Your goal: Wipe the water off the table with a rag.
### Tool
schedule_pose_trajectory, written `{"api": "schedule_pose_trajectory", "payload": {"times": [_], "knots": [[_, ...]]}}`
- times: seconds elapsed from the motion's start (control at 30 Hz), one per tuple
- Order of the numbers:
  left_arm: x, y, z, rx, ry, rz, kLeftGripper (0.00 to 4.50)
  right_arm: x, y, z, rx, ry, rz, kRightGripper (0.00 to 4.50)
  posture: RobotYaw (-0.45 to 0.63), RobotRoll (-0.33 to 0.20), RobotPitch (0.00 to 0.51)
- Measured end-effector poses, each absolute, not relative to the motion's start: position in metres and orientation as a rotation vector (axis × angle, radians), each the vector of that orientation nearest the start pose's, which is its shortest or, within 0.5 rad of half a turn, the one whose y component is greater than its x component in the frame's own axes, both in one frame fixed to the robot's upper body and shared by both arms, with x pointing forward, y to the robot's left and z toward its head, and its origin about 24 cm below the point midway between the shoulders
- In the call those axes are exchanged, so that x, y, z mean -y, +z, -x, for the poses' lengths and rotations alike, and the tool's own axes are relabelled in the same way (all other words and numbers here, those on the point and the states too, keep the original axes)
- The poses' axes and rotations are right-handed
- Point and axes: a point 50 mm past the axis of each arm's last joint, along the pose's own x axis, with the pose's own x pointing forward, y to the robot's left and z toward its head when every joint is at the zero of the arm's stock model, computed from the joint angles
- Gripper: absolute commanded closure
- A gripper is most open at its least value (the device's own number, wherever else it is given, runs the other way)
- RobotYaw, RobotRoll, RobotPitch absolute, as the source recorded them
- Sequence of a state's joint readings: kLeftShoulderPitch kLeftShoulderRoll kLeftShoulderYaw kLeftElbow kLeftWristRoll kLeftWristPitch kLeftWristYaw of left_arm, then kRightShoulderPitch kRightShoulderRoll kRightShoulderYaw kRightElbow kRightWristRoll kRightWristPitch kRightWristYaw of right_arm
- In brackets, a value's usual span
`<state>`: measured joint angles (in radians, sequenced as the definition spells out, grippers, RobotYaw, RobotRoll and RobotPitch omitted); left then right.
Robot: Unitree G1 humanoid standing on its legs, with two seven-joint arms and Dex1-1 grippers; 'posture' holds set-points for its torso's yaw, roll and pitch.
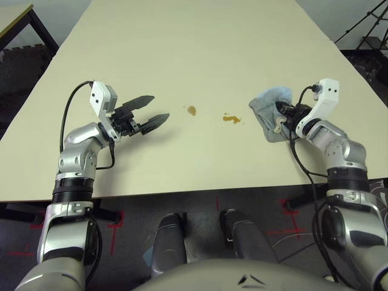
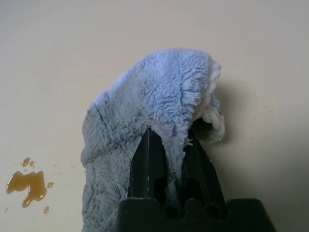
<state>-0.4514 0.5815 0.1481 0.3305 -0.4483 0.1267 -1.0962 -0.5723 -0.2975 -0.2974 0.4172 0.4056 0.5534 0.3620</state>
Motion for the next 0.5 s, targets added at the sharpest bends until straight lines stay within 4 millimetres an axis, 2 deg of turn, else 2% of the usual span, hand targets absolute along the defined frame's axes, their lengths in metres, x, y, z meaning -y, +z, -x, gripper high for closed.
{"api": "schedule_pose_trajectory", "payload": {"times": [0.13, 0.5], "knots": [[-0.242, 0.139, -0.308, 0.060, -0.910, -0.092, 0.00, 0.206, 0.092, -0.349, -0.268, 0.248, -0.371, 4.48, -0.07, 0.000, 0.115], [-0.243, 0.134, -0.305, 0.045, -0.911, -0.086, 0.00, 0.154, 0.091, -0.349, -0.332, 0.386, -0.436, 4.48, -0.06, 0.000, 0.120]]}}
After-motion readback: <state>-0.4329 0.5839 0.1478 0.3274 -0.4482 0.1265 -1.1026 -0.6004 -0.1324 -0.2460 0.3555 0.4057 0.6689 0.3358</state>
